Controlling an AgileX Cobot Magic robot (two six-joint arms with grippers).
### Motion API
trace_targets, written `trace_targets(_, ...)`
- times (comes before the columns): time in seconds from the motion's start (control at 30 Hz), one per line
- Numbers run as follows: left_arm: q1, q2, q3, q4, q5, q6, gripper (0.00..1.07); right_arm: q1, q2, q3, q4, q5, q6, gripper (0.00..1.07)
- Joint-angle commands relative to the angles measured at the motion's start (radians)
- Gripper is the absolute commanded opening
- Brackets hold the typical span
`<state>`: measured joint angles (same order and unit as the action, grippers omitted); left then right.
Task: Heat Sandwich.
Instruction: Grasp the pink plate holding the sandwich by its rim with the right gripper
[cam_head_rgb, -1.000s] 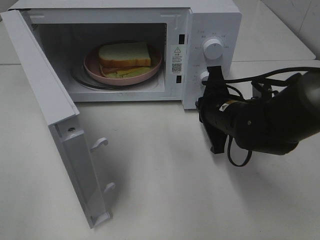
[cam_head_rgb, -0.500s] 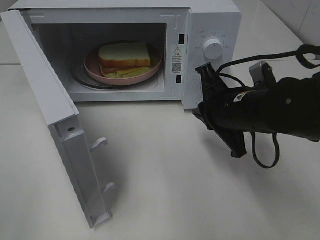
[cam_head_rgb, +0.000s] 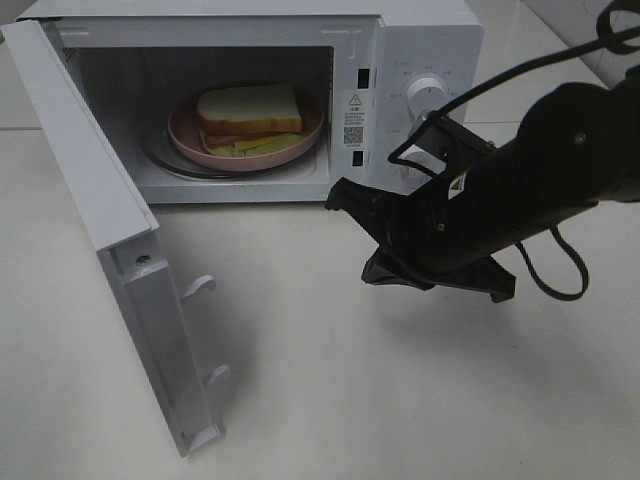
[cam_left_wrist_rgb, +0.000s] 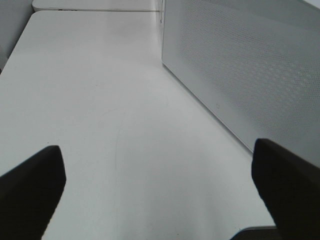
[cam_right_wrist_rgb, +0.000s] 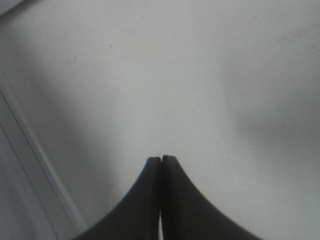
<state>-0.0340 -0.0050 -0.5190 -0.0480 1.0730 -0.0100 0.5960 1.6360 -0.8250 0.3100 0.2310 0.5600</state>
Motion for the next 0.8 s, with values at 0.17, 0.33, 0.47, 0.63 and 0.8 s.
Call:
trace_targets(0.17,0.0,-0.016,0.002,-0.005,-0.003,-0.009,0.96,-0.004,-0.013,-0.096,-0.1,0.227,-0.235,0.02)
trace_targets(0.33,0.0,-0.016,0.002,-0.005,-0.003,-0.009,0.96,-0.004,-0.013,-0.161,-0.109,0.379,-0.427,0.03)
trace_targets(0.47,0.0,-0.016,0.002,-0.005,-0.003,-0.009,0.96,-0.004,-0.013,-0.197,-0.109,0.455,-0.578,0.03)
trace_targets(0.63,0.0,-0.016,0.002,-0.005,-0.003,-0.009,0.96,0.0,-0.013,-0.245,-0.128,0.56,-0.875,0.03)
trace_targets(0.8,0.0,-0.016,0.002,-0.005,-0.003,-0.009,0.96,0.0,-0.013,-0.263,-0.155,0.607,-1.13,0.04)
